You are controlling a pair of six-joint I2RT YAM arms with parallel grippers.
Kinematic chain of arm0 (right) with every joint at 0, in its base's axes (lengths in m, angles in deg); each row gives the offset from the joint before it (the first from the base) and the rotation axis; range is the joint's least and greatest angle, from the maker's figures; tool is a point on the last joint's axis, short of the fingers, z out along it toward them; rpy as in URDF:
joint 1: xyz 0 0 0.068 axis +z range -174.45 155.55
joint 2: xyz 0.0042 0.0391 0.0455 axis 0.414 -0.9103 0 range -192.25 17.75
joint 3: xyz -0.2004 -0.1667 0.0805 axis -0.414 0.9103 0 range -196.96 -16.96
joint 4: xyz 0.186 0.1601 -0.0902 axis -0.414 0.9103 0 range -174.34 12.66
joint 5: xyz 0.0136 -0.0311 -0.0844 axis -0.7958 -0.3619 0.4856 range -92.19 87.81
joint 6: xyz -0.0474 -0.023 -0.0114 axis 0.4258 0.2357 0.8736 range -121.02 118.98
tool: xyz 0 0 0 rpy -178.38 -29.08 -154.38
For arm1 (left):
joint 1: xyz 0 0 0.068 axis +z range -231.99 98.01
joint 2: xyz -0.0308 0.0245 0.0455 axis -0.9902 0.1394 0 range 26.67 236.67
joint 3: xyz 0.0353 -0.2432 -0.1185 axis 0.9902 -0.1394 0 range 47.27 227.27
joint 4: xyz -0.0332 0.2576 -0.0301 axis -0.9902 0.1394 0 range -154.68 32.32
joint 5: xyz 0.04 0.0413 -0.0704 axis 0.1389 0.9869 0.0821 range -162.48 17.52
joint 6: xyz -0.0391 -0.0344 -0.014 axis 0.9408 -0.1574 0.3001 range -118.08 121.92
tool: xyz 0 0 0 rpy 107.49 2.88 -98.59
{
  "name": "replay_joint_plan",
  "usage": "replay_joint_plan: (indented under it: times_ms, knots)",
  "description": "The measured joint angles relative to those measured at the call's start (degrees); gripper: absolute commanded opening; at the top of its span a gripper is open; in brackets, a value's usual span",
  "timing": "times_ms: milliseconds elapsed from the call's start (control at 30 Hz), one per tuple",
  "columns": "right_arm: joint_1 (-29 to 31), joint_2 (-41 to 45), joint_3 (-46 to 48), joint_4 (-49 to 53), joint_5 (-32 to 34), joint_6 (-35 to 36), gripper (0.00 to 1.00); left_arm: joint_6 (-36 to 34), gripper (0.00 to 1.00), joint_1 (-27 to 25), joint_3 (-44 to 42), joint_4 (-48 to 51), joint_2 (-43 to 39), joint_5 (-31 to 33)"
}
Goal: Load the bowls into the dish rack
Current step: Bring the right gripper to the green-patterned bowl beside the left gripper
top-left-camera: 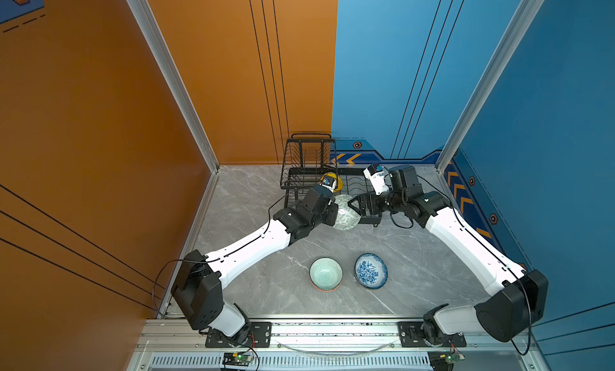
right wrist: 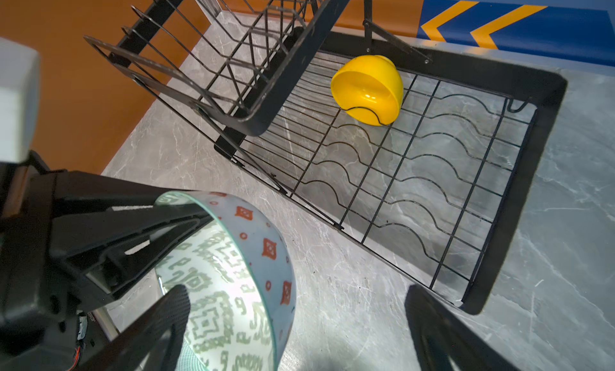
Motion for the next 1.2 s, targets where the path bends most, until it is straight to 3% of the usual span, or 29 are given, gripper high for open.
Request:
replay_joint_plan:
  times_ms: [767, 1200]
  knots:
    - [1.51, -4.11, 2.71, -6.78, -0.63, -10.05, 0.54, 0.46, 0.0, 0.0, 0.0, -3.89, 0.0, -0.02]
    - [2.54, -5.35, 2.8, -7.1, -0.96, -10.19, 0.15, 0.74, 0.0, 0.07, -0.02, -5.11, 0.11, -0.09]
